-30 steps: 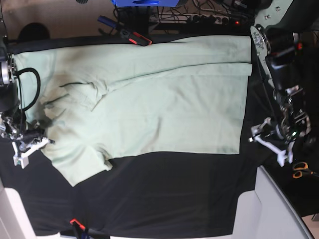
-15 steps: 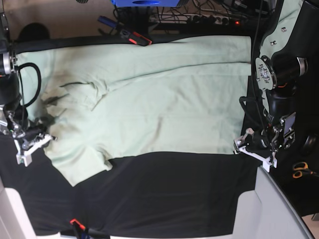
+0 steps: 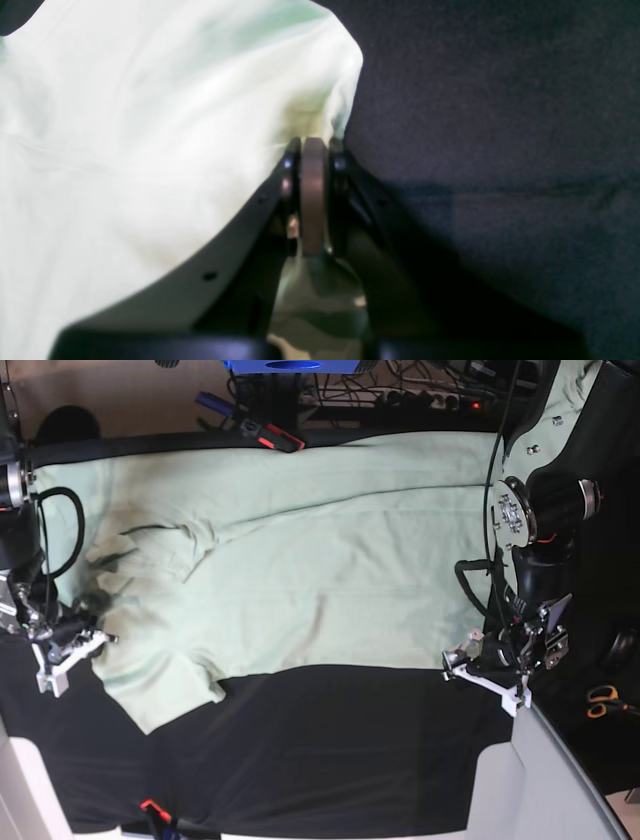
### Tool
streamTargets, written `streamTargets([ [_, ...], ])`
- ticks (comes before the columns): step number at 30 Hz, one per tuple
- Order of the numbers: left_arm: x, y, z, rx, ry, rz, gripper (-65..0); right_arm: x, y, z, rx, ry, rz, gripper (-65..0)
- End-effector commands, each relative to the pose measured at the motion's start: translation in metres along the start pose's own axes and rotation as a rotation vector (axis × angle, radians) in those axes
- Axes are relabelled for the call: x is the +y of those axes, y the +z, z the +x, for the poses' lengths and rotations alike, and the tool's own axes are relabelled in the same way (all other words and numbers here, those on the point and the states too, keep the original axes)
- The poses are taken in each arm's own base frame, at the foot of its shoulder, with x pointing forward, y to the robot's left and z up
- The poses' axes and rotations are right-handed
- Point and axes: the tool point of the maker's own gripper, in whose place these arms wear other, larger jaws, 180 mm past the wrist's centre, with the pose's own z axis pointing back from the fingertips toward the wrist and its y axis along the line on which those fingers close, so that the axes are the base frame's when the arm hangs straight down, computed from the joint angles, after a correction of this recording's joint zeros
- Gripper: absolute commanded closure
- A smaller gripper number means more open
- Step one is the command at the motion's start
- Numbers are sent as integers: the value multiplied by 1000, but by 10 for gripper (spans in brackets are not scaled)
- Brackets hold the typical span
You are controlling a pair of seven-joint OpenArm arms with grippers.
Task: Fold the T-shirt properly
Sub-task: 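Move the left gripper down to the shirt's hem corner and grasp it, then pull the hem edge with the left gripper toward the shirt's middle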
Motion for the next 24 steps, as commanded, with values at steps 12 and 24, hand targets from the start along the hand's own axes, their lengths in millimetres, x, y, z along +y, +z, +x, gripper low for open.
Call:
streamTargets([
  [12,3,-8,-14,1,35,-6,-121,-5,5,26,-58,5,-1,0],
  [24,4,-2,7,-67,13,-3,0,-5,5,31,-75,-4,0,0],
])
